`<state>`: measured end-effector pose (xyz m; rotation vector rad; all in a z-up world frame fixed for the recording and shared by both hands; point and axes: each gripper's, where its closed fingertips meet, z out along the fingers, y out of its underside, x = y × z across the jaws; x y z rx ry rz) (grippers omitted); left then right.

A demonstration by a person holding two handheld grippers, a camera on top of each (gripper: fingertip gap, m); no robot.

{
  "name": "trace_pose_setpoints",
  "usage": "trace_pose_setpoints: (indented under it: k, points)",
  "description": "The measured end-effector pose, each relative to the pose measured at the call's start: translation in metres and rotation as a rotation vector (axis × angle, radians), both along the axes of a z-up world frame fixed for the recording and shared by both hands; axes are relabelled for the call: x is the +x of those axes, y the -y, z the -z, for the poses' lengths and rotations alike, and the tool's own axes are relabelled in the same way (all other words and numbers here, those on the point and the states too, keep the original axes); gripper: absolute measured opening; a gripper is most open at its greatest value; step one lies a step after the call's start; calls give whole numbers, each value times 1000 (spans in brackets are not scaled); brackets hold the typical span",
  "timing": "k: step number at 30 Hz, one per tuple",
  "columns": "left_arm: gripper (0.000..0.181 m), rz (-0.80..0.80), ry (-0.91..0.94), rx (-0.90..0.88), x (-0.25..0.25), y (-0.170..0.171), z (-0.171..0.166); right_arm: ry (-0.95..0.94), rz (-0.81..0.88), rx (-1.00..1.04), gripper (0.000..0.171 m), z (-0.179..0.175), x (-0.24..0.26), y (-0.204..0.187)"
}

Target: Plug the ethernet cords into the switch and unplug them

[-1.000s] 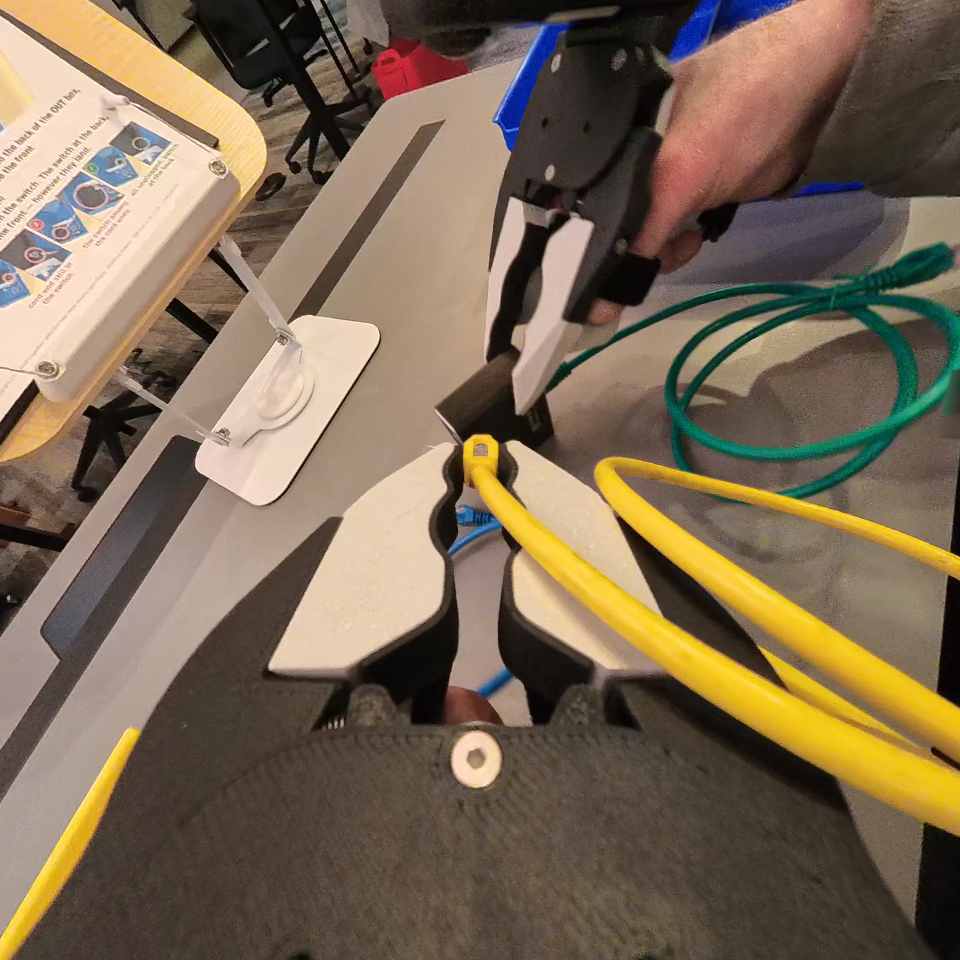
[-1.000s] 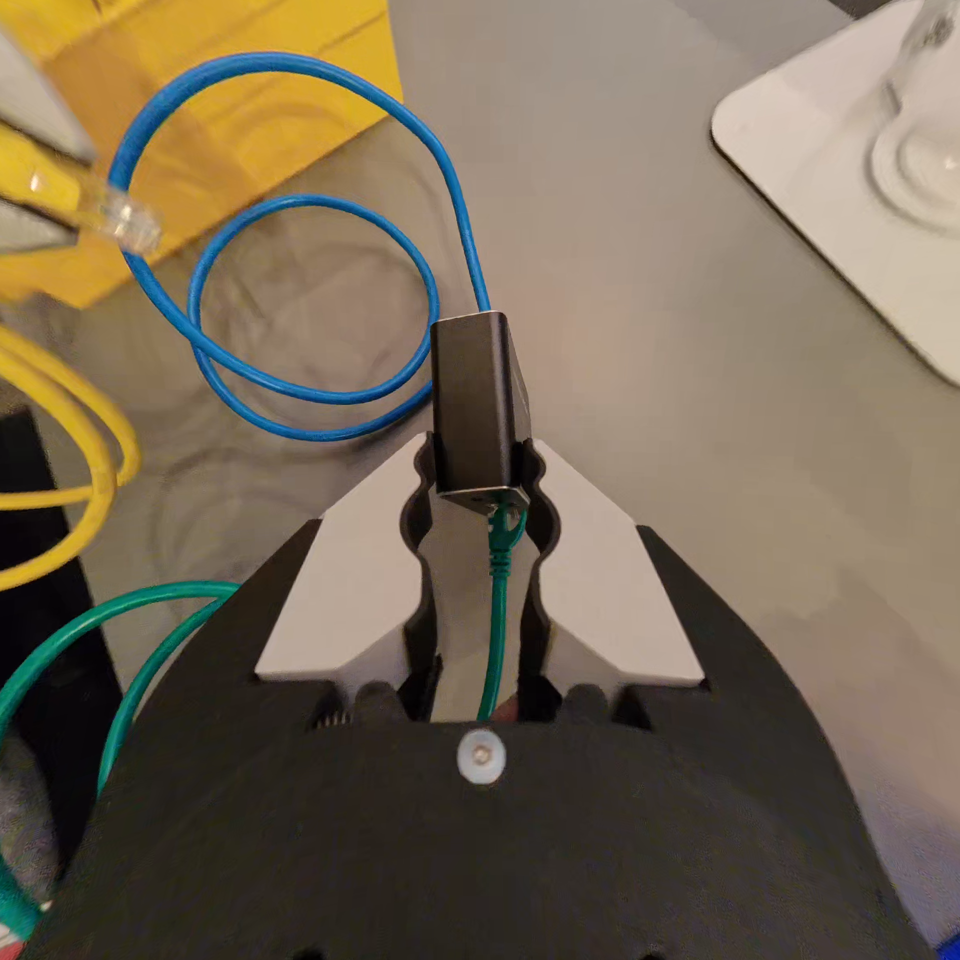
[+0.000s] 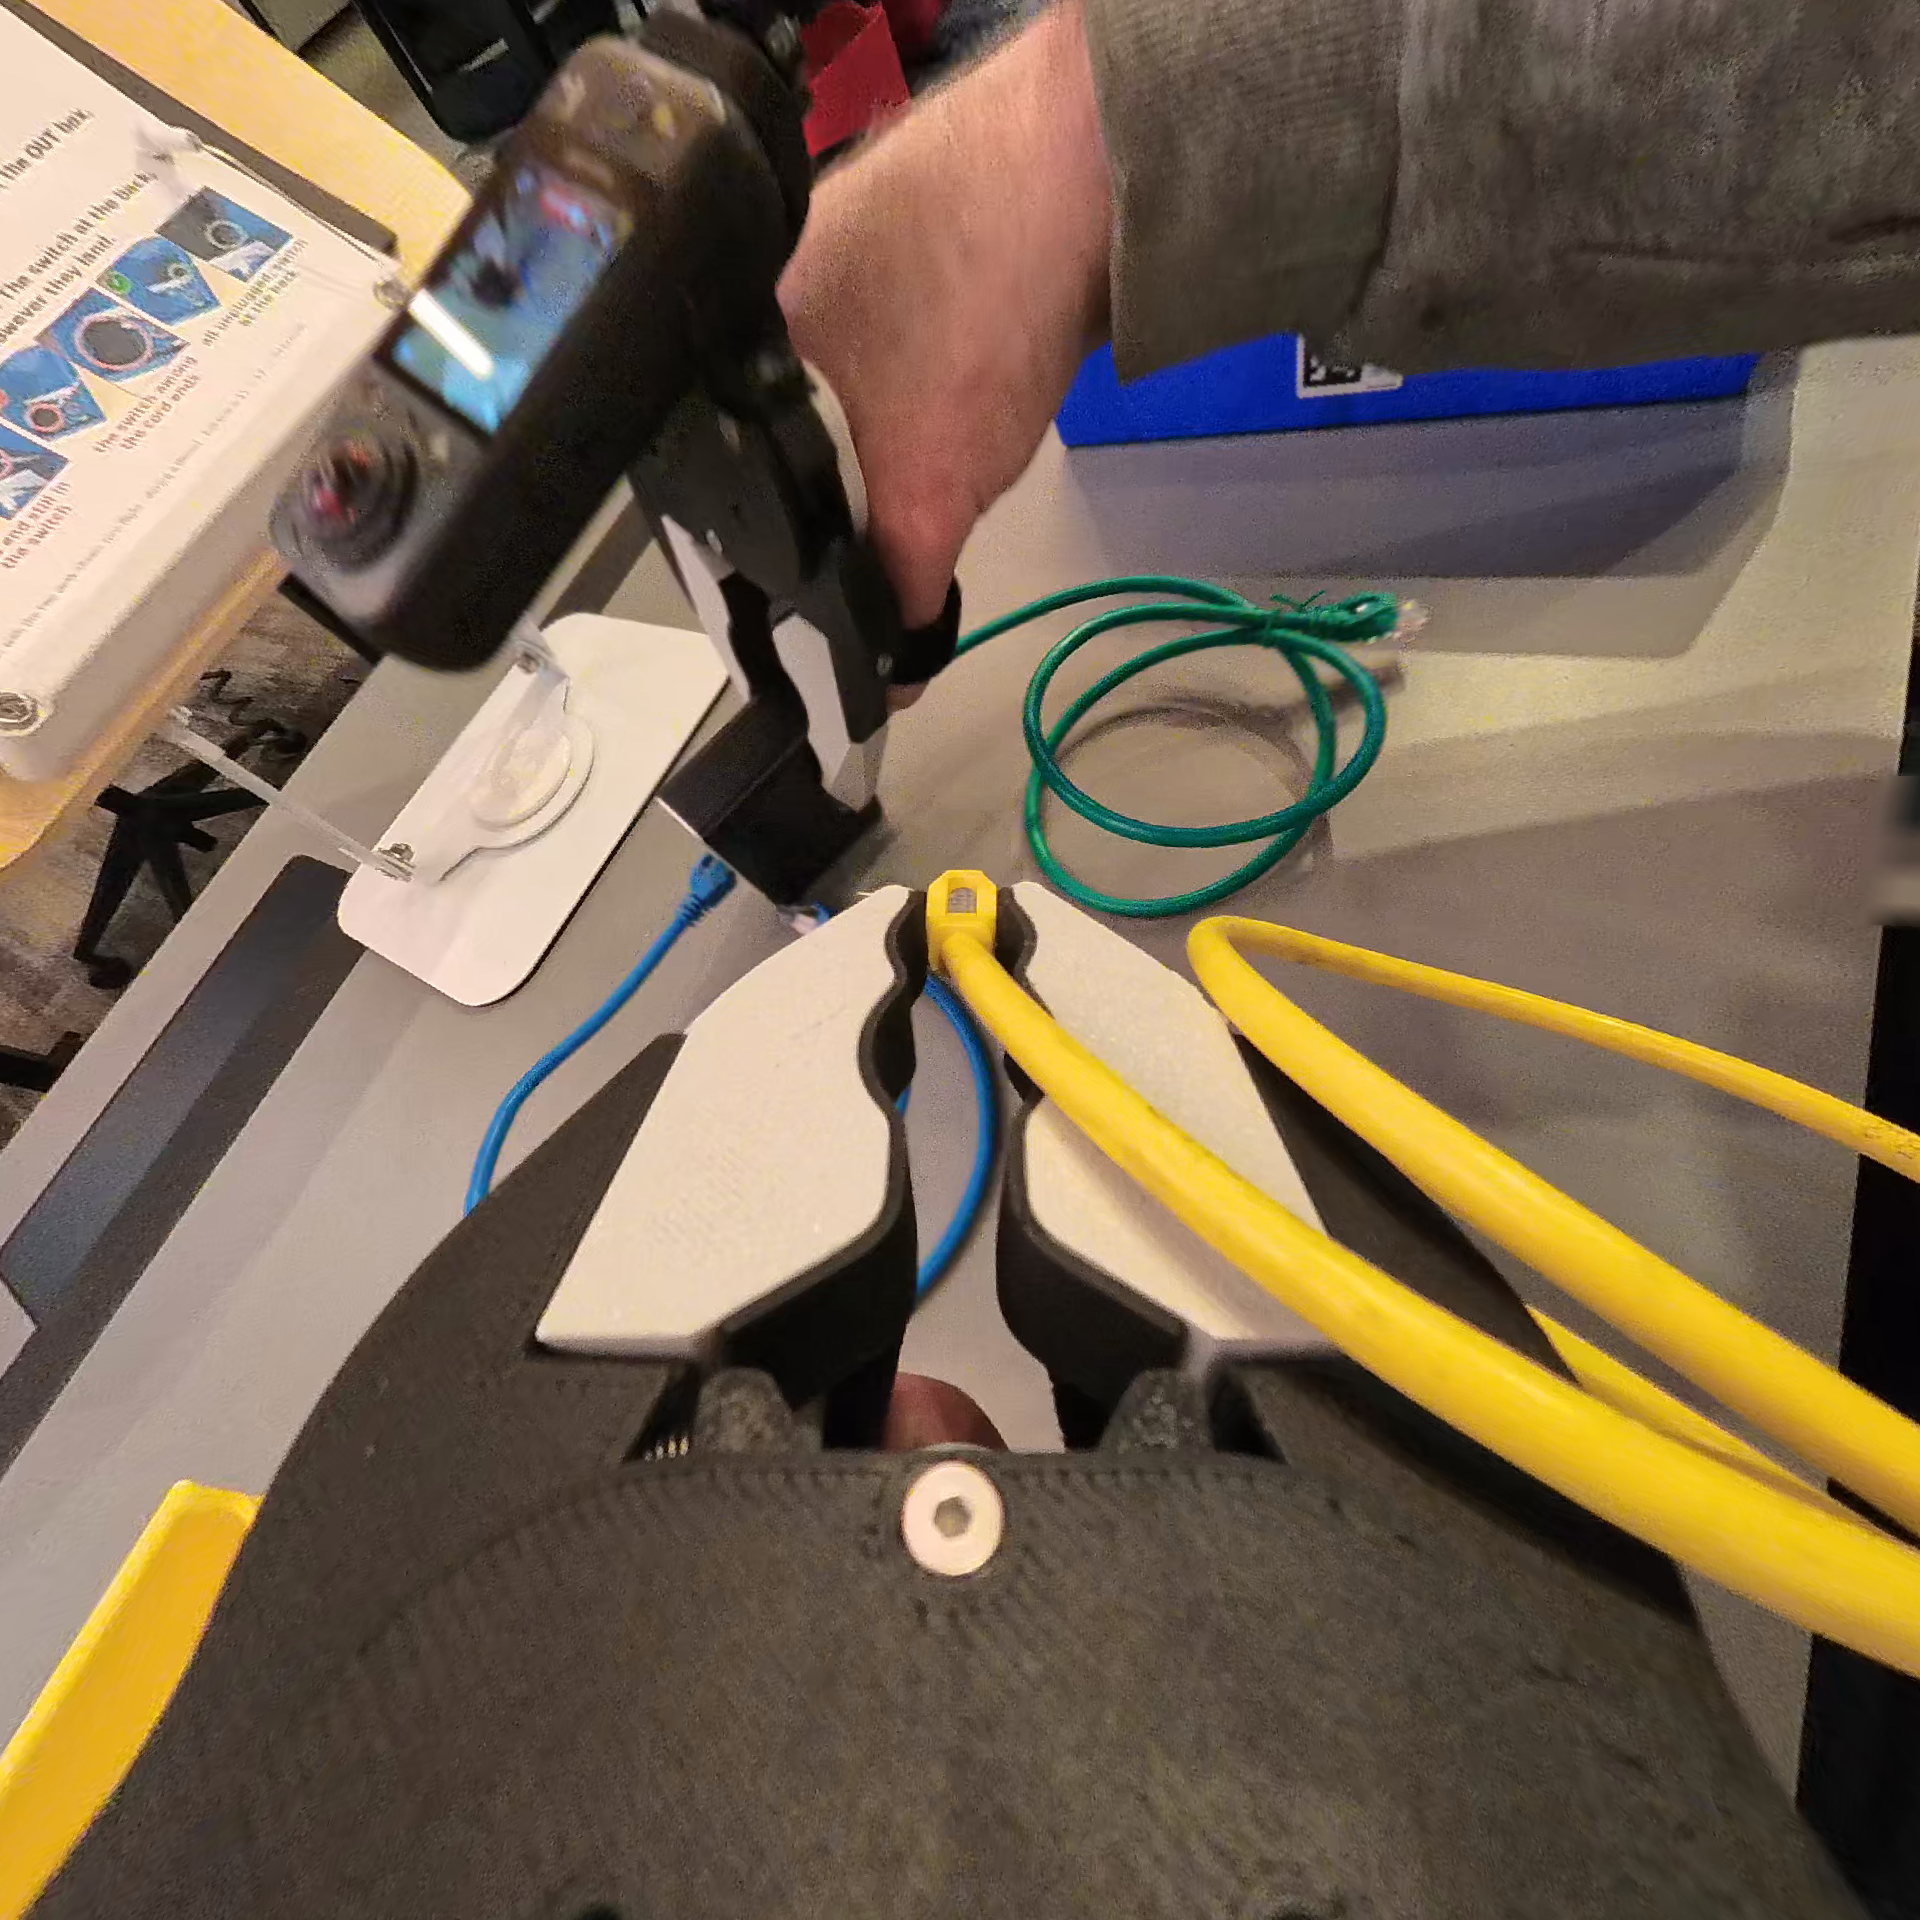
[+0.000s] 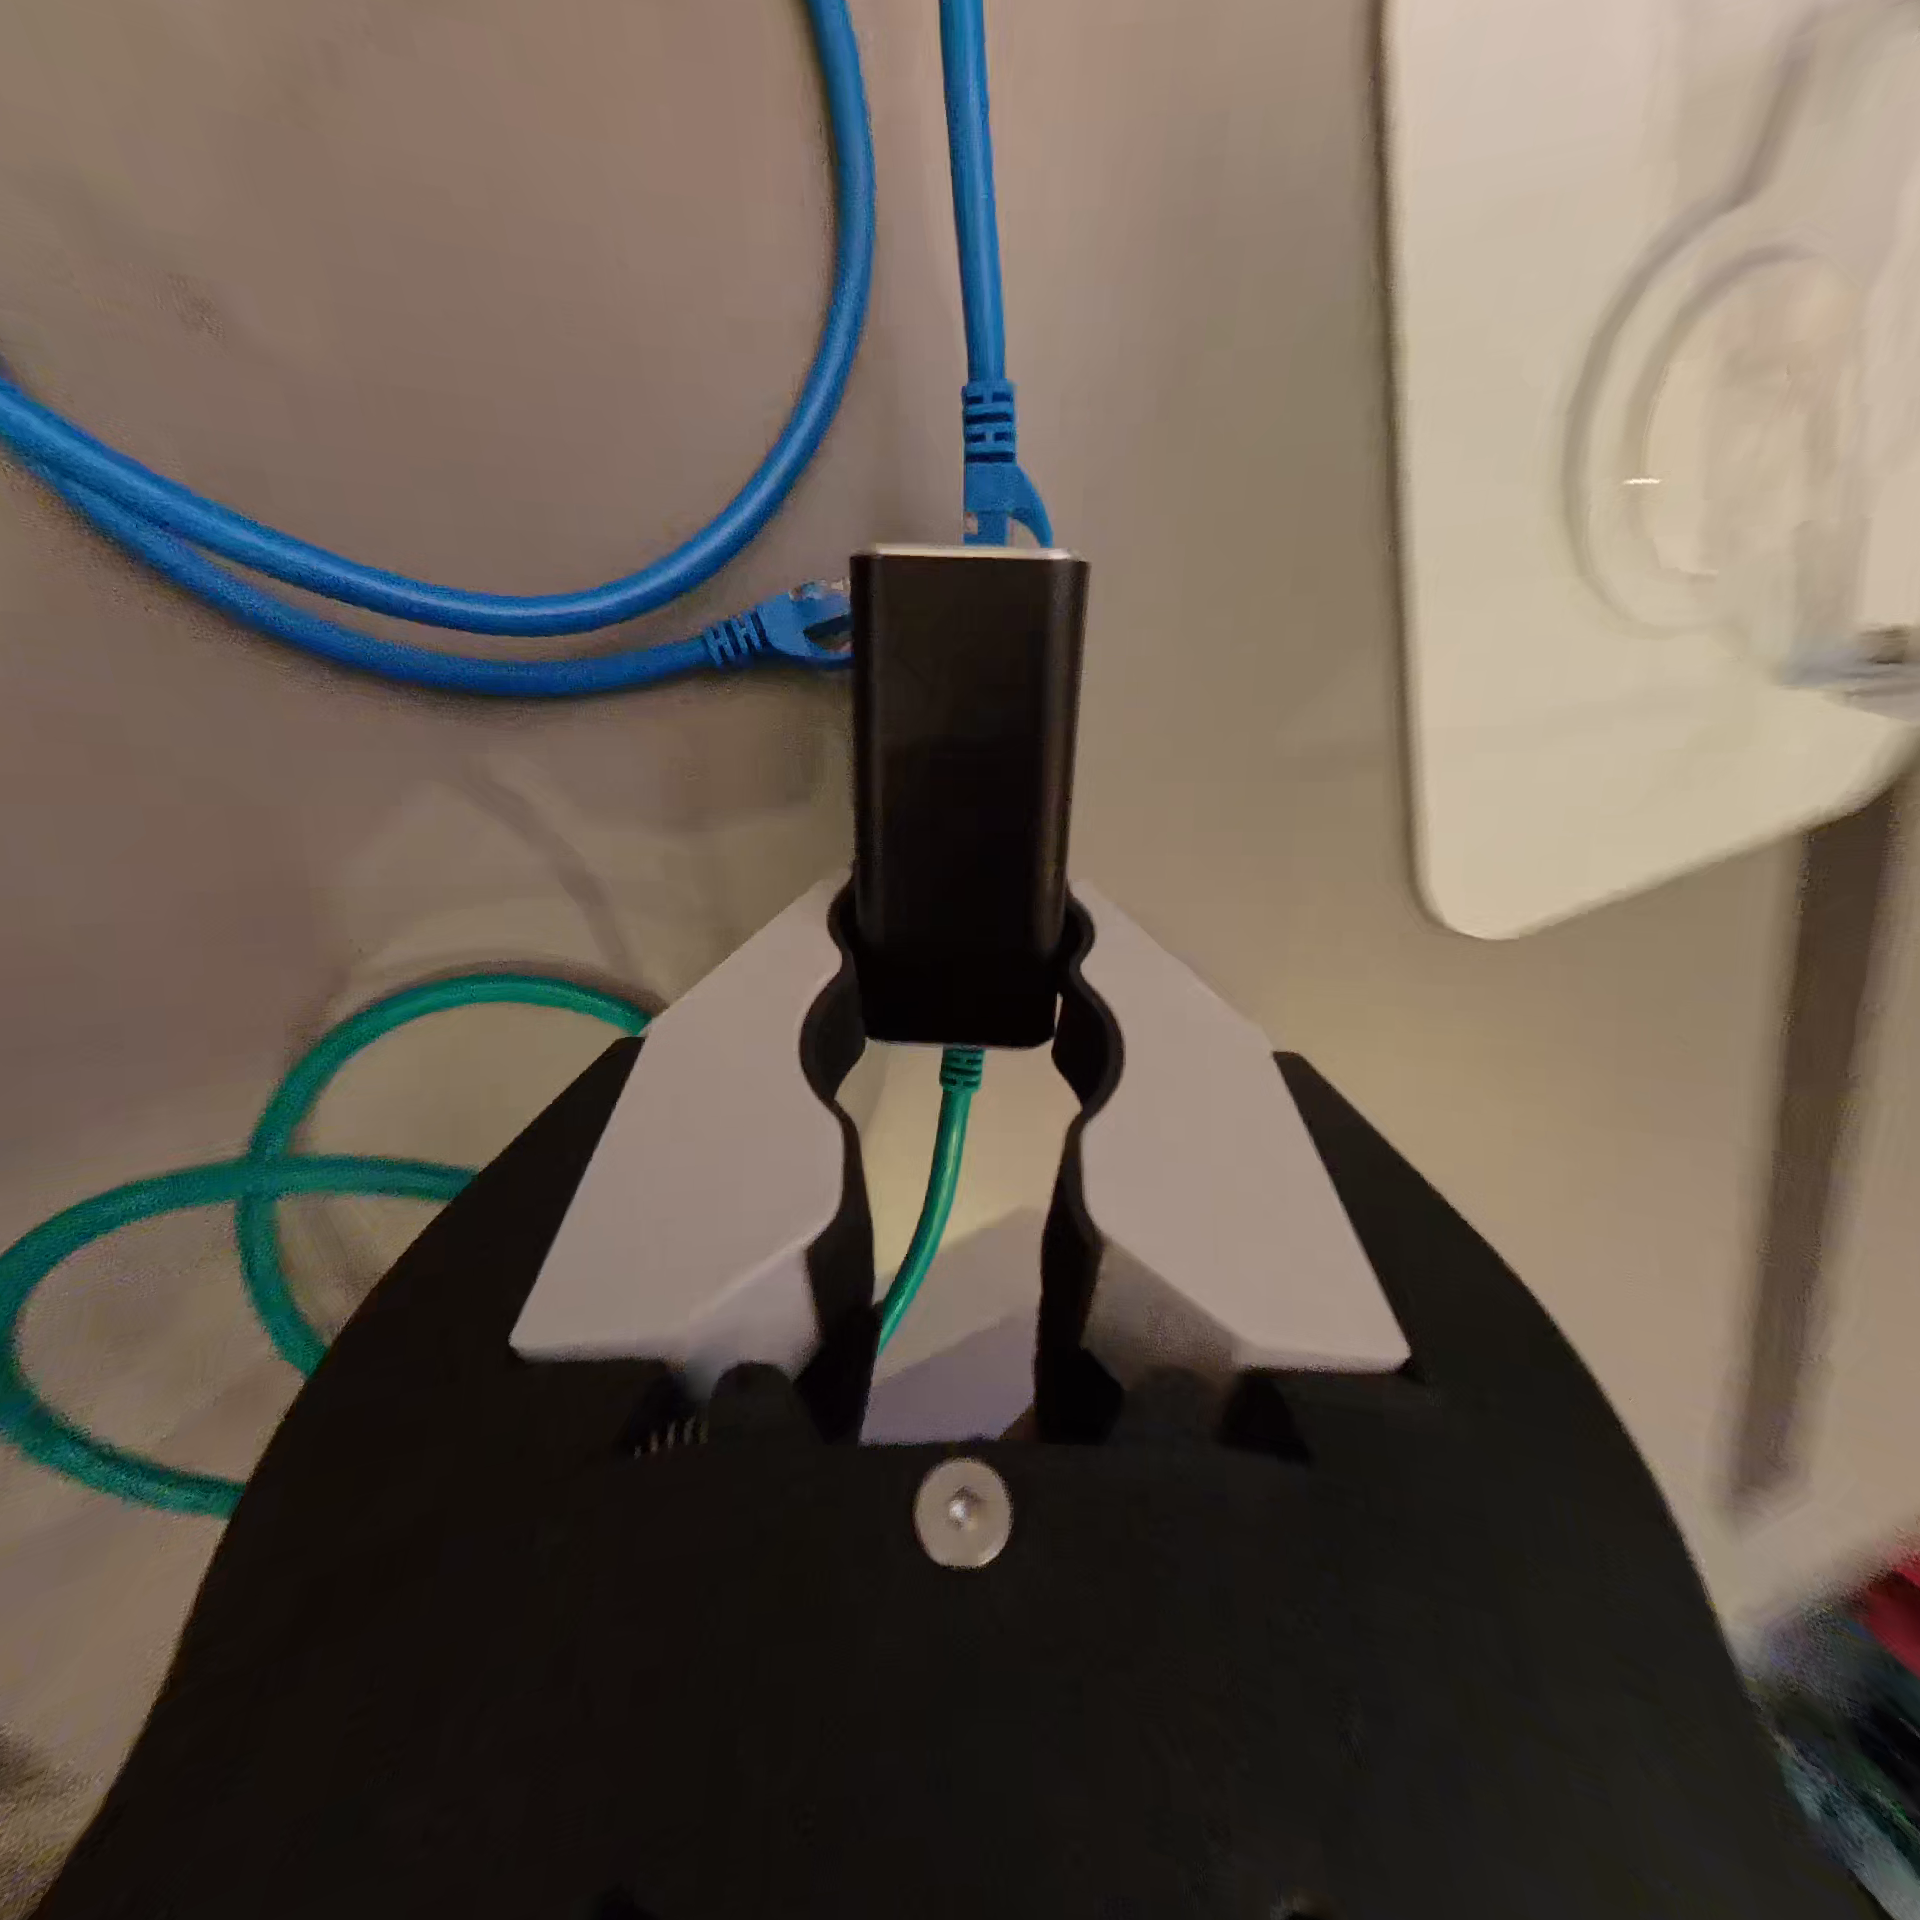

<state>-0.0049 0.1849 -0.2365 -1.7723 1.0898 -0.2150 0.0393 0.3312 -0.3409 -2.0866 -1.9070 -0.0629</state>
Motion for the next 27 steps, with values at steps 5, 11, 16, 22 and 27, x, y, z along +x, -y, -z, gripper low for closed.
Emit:
trace_pose_setpoints:
  k: [5,11,16,22,27]
  points:
    - [12,5,21,-11,2,1,-1,-15,-77,-316,30,0,24,33]
    - [12,10,14,-29,6,0,5,250,-142,-150,35,17,35,25]
    - [12,-1,13,-20,1,1,2,246,-157,-83,47,32,20,19]
    - [12,-17,30,-11,-5,-3,-1,38,-177,-100,46,31,15,27]
    - [12,-26,57,25,-4,-5,-12,-107,-243,-70,46,13,10,45]
